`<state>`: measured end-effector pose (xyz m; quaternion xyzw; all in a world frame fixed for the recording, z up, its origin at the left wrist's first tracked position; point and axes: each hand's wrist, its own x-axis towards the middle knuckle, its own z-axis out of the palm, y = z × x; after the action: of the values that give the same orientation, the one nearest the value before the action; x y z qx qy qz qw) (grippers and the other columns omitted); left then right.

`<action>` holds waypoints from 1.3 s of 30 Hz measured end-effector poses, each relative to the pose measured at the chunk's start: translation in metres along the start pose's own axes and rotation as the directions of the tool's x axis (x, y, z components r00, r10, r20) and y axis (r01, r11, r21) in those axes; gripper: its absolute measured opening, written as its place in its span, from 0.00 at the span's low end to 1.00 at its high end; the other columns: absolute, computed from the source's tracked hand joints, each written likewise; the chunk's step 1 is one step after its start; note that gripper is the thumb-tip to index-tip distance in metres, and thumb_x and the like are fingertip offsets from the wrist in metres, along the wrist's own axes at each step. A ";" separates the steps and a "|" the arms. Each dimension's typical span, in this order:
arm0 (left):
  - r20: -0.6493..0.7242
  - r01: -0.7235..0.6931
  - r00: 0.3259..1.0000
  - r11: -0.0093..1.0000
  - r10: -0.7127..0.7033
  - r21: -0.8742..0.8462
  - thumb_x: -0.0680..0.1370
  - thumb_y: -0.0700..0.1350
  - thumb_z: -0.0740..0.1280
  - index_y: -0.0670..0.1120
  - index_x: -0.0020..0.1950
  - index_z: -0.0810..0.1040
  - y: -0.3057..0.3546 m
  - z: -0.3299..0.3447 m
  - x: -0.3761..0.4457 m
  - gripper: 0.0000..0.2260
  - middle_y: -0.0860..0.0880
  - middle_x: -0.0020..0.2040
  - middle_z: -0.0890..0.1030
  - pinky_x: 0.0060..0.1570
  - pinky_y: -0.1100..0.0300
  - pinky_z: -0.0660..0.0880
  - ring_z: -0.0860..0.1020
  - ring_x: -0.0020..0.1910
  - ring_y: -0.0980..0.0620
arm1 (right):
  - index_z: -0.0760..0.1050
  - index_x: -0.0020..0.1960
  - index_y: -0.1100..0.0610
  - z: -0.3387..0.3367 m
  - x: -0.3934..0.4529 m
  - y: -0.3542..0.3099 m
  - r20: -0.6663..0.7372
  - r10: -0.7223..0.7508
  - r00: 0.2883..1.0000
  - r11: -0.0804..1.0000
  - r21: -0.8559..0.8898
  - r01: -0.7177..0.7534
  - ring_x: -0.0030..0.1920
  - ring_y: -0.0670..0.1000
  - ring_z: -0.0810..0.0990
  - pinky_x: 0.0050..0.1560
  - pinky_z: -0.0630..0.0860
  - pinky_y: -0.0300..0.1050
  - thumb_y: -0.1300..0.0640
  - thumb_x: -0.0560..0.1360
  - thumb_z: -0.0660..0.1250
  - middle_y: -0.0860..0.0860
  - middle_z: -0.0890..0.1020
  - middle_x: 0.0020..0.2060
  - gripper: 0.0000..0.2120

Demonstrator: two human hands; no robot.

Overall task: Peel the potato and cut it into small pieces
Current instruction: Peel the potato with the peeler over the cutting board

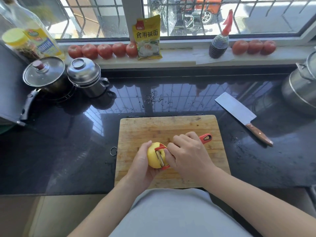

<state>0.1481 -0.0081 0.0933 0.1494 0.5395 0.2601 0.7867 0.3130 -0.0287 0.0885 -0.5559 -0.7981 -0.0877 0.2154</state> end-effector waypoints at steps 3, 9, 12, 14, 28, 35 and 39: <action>-0.007 0.005 1.000 0.999 -0.005 0.043 0.84 0.55 0.61 0.39 0.57 0.80 0.001 -0.003 0.000 0.19 0.38 0.45 0.84 0.39 0.50 0.77 0.82 0.42 0.40 | 0.73 0.34 0.55 0.007 -0.003 0.013 -0.005 -0.030 1.000 0.999 -0.035 0.030 0.34 0.53 0.71 0.43 0.69 0.51 0.52 0.81 0.61 0.50 0.75 0.32 0.18; 0.004 0.054 0.998 0.996 -0.055 0.064 0.82 0.57 0.62 0.40 0.66 0.80 0.002 -0.015 0.003 0.24 0.37 0.49 0.83 0.40 0.50 0.71 0.81 0.37 0.38 | 0.76 0.35 0.54 0.031 -0.011 0.070 0.239 0.192 0.952 0.952 -0.280 -0.122 0.34 0.56 0.76 0.42 0.67 0.52 0.51 0.82 0.59 0.50 0.77 0.33 0.19; 0.083 0.090 0.992 0.995 -0.094 0.045 0.80 0.57 0.58 0.42 0.67 0.81 0.004 -0.015 0.002 0.26 0.38 0.51 0.82 0.38 0.52 0.69 0.80 0.38 0.38 | 0.77 0.38 0.54 0.035 -0.008 0.075 0.337 0.310 0.889 0.913 -0.367 -0.179 0.36 0.58 0.77 0.43 0.69 0.53 0.51 0.82 0.61 0.52 0.79 0.35 0.15; 0.135 0.107 0.985 0.994 -0.111 0.033 0.78 0.55 0.57 0.44 0.70 0.79 0.006 -0.017 -0.001 0.26 0.38 0.53 0.81 0.36 0.53 0.66 0.79 0.39 0.38 | 0.78 0.43 0.53 0.033 -0.009 0.073 0.398 0.392 0.830 0.890 -0.393 -0.232 0.40 0.57 0.78 0.46 0.68 0.53 0.49 0.84 0.56 0.51 0.80 0.40 0.17; 0.159 0.103 0.982 0.994 -0.098 -0.022 0.81 0.63 0.58 0.42 0.64 0.76 -0.002 -0.022 -0.008 0.27 0.34 0.58 0.82 0.27 0.60 0.64 0.70 0.27 0.46 | 0.72 0.34 0.54 -0.004 -0.016 0.058 0.137 0.109 0.985 0.992 -0.071 -0.100 0.32 0.53 0.71 0.43 0.70 0.53 0.51 0.83 0.57 0.47 0.74 0.31 0.19; 0.084 0.026 0.996 0.992 -0.036 0.126 0.78 0.70 0.62 0.46 0.49 0.80 -0.009 -0.007 -0.001 0.27 0.43 0.39 0.78 0.23 0.61 0.58 0.69 0.24 0.50 | 0.73 0.37 0.55 -0.022 0.008 0.015 0.069 -0.205 0.976 0.978 0.048 0.202 0.35 0.53 0.71 0.46 0.70 0.51 0.51 0.84 0.58 0.50 0.74 0.34 0.18; 0.078 0.008 0.997 0.995 -0.016 0.103 0.81 0.67 0.59 0.46 0.45 0.81 -0.007 0.004 -0.007 0.25 0.46 0.36 0.80 0.25 0.59 0.63 0.78 0.30 0.50 | 0.75 0.38 0.55 -0.016 0.008 0.012 0.089 -0.193 0.977 0.981 0.016 0.192 0.35 0.53 0.71 0.46 0.70 0.52 0.51 0.84 0.57 0.50 0.75 0.35 0.19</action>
<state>0.1517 -0.0179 0.0966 0.1968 0.5217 0.2213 0.8001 0.3260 -0.0234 0.1054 -0.4785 -0.8574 -0.0800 0.1718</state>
